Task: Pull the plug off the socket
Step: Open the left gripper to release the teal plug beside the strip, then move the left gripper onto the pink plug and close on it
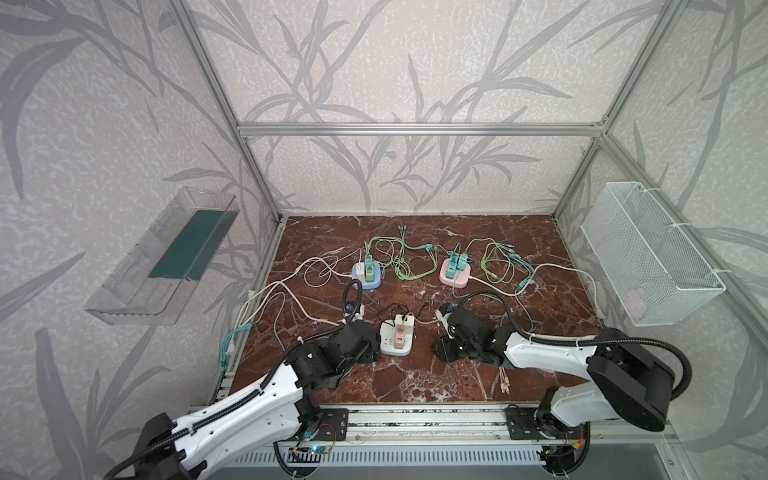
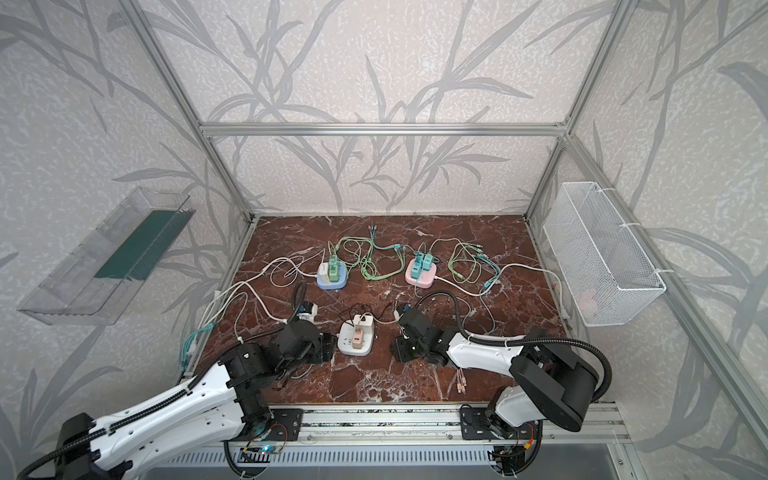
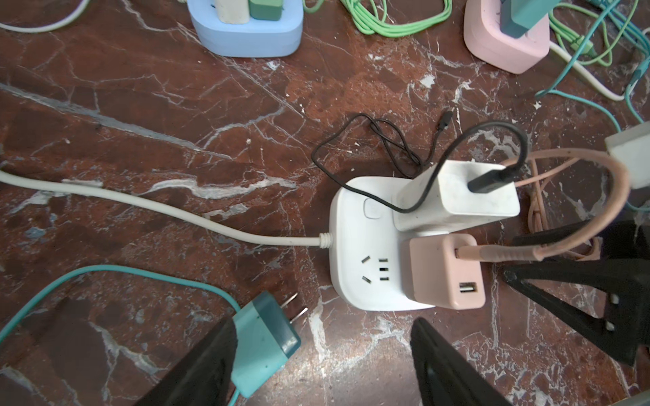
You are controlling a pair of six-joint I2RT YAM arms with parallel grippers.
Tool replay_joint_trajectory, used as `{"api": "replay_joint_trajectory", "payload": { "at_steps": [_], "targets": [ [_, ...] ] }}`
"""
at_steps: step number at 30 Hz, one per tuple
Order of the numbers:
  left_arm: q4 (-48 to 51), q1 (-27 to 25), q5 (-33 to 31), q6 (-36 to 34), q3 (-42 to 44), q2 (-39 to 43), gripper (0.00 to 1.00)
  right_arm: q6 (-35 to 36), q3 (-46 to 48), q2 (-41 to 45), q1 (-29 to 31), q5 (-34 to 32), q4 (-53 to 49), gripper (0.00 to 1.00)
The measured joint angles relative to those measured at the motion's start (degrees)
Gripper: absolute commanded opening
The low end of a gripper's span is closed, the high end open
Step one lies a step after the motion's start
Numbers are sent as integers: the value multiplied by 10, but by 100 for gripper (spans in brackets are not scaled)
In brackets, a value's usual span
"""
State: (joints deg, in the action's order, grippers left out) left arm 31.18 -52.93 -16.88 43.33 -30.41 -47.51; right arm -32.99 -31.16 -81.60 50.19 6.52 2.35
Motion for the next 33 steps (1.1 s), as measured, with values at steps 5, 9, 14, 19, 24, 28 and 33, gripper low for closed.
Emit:
{"api": "replay_joint_trajectory", "payload": {
  "at_steps": [5, 9, 14, 19, 24, 28, 33],
  "targets": [
    [-24, -66, -46, 7, -26, -50, 79, -17, 13, 0, 2, 0, 25, 51],
    [-49, -109, -77, 17, -33, -75, 79, -31, 17, 0, 2, 4, 47, 51],
    [-55, -147, -102, 28, -46, -126, 78, -48, 17, -2, 2, 11, 79, 51],
    [-67, -162, -113, 31, -80, -193, 78, -62, 18, -11, 4, 13, 101, 51],
    [-85, -164, -118, 32, -94, -242, 75, -74, 25, -13, 4, 12, 120, 51],
    [-80, -164, -123, 41, -110, -278, 73, -78, 25, -16, 4, 10, 129, 51],
    [-70, -162, -131, 50, -141, -322, 69, -78, 25, -16, 3, 10, 130, 51]
  ]
}}
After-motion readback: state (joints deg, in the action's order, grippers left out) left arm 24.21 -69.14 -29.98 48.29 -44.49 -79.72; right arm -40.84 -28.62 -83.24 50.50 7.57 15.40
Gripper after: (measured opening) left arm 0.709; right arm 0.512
